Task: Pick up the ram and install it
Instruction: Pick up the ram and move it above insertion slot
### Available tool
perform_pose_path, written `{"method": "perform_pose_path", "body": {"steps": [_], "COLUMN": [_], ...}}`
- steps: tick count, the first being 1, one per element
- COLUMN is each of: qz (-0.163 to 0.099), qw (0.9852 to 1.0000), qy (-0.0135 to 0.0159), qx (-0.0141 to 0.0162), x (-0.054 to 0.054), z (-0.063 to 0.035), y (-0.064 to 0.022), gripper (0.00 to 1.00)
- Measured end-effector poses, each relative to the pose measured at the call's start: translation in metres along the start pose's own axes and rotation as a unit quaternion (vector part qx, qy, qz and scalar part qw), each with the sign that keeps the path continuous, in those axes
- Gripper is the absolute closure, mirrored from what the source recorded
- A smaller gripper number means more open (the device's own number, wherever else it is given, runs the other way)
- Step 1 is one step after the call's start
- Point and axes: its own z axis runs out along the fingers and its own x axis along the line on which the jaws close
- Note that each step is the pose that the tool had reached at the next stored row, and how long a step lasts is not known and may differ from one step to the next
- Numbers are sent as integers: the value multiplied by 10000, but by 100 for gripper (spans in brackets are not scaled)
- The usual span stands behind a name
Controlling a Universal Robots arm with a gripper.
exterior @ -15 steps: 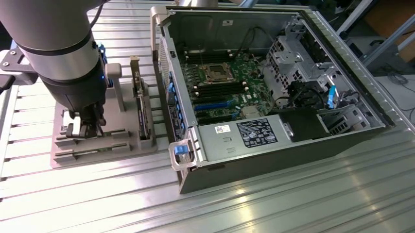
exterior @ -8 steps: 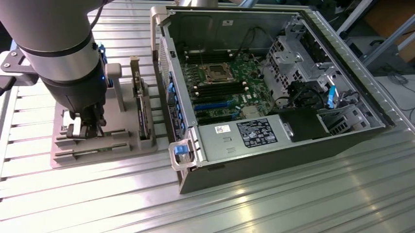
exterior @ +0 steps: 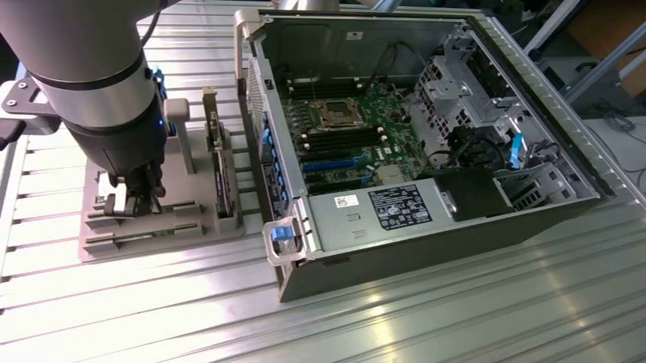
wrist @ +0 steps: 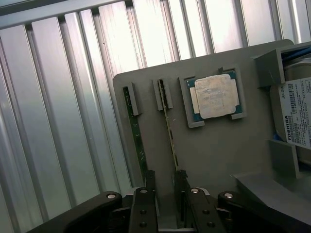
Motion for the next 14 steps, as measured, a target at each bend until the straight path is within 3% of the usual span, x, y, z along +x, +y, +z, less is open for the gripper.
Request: {"method": "perform_pose_path", "body": {"steps": [10, 14], "qz": [-13, -316], "qw": [10000, 9995], "qy": [0, -1], "qx": [1, 7], "x": [1, 6], "z": [21, 33], "y": [0, -1], "gripper": [70, 70]}}
